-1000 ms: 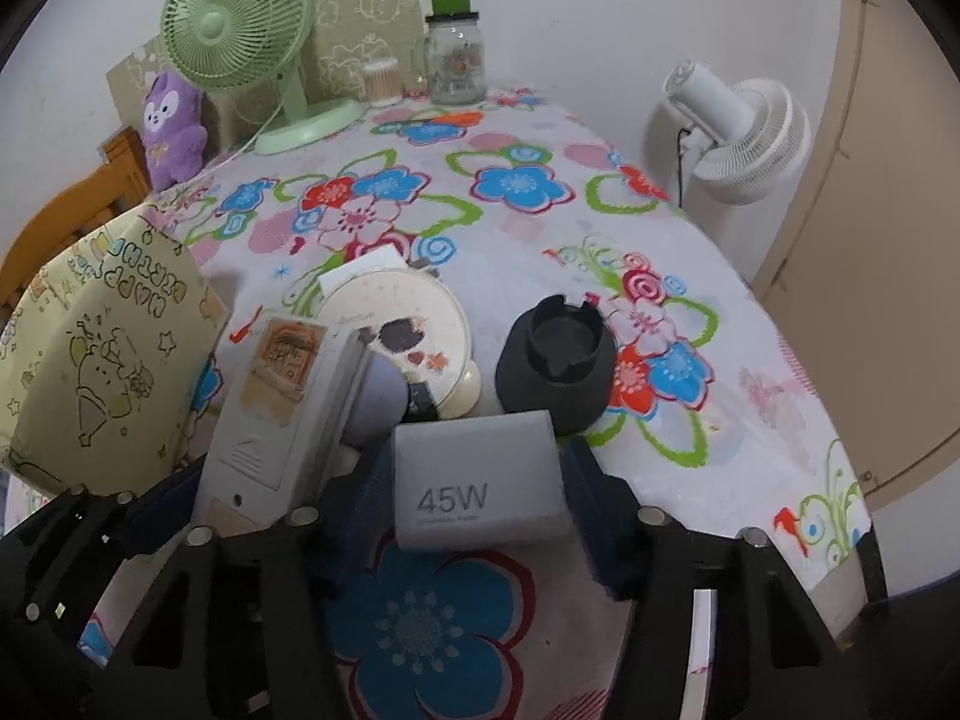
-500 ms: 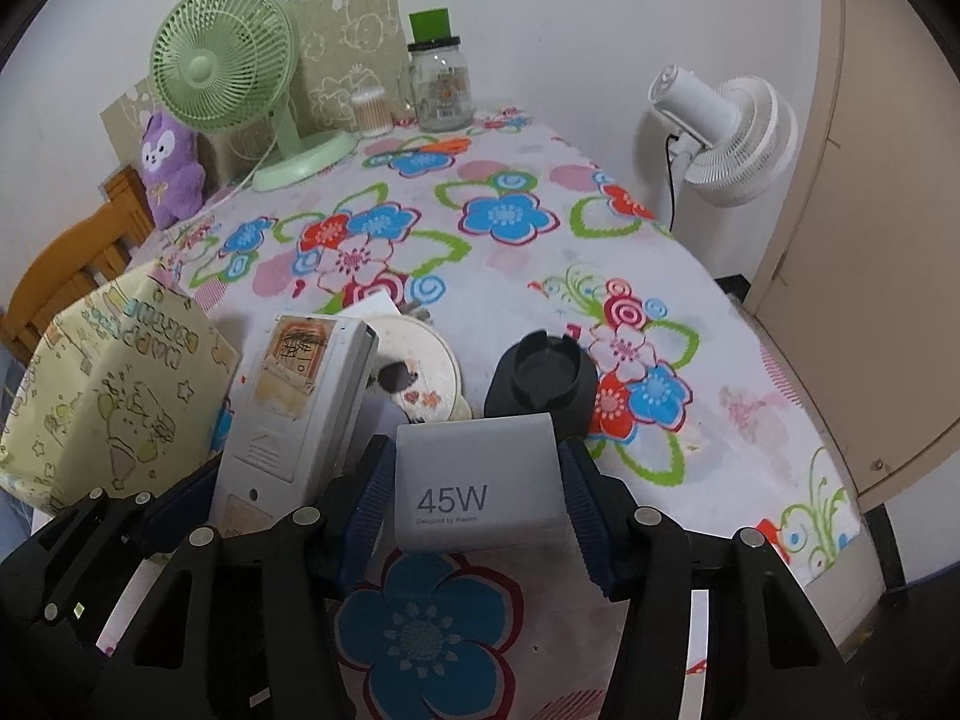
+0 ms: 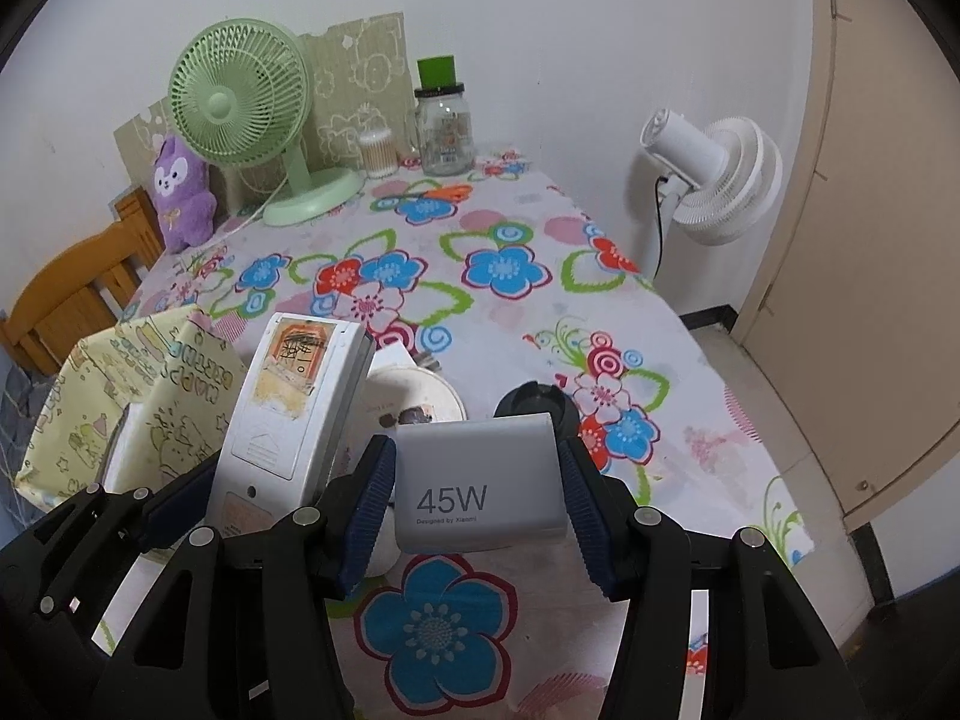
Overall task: Organize rigid objects
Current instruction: 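Lift the power bank with the left tool while the right tool lifts the charger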
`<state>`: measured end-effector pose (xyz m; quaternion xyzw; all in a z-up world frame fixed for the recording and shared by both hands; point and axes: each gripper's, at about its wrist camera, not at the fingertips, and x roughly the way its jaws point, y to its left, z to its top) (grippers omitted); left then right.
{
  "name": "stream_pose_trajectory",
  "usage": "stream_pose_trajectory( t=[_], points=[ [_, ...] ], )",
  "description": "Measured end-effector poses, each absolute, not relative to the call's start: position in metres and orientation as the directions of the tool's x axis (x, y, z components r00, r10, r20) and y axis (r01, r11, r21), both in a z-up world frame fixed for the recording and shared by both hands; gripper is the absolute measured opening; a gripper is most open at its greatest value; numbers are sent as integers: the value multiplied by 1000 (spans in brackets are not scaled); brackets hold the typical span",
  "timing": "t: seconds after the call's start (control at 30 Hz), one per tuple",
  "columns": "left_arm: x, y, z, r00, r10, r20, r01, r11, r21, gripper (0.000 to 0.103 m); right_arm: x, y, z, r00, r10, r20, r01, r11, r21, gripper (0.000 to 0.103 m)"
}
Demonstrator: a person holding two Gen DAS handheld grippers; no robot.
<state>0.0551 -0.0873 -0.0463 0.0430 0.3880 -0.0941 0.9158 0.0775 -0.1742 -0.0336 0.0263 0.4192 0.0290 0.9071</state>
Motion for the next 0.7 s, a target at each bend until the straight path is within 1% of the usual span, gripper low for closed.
stream_pose_trajectory(
  t=[0.27,0.7],
  points=[
    [51,-82,-29,699,-140,-702,203,979,7,45,72,-170,-15,674,66,-735,-34,998,58,59],
    [50,-66,-13,704,-131,-698,202,979,20,45,69,-152,5,694,60,-718,-40,998,45,59]
  ],
)
